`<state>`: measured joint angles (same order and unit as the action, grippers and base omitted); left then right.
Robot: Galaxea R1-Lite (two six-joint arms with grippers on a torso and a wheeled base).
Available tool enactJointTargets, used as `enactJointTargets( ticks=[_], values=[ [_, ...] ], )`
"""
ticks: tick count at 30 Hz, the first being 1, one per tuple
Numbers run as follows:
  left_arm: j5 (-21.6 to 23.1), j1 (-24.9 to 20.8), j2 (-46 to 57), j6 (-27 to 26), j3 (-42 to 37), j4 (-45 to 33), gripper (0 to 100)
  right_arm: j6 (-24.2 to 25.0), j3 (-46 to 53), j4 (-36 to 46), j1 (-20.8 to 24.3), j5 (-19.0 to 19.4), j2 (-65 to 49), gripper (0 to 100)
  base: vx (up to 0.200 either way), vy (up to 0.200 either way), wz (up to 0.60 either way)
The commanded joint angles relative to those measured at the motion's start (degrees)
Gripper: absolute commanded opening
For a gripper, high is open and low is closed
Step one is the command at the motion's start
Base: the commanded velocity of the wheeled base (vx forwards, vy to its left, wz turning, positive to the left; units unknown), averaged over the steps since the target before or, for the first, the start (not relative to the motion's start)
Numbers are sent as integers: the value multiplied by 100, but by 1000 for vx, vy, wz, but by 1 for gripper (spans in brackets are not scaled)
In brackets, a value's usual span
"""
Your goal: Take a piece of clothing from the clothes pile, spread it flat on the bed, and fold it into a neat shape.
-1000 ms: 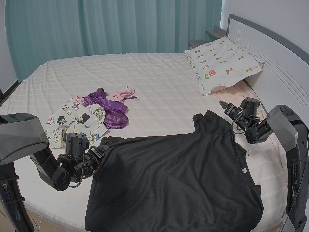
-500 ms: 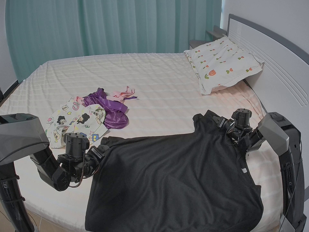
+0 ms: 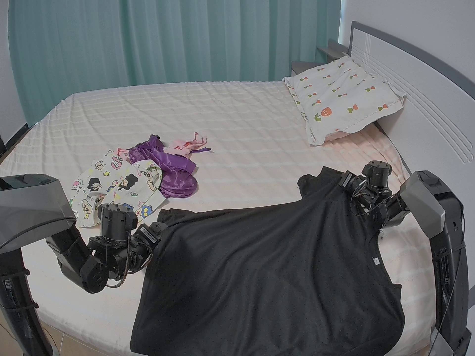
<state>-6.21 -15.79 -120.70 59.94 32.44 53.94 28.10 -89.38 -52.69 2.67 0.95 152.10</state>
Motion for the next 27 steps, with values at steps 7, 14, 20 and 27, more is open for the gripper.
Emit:
enactJointTargets(
  ticks=[7, 14, 20, 27],
  values=[
    [-4, 5, -6, 9, -1, 2, 100, 29, -686, 4, -100, -324, 338, 0, 0, 0, 0],
    [-4, -3, -6, 0, 8, 2, 100, 38, -528, -49, -74, -280, 311, 100, 0, 0, 0],
    [-4, -3, 46, 0, -36, 11, 100, 64, -282, -57, -109, -280, -40, 100, 0, 0, 0],
    [-4, -30, 240, -9, -133, 11, 100, 504, 1380, -488, -179, -271, -1148, 100, 0, 0, 0]
  ],
)
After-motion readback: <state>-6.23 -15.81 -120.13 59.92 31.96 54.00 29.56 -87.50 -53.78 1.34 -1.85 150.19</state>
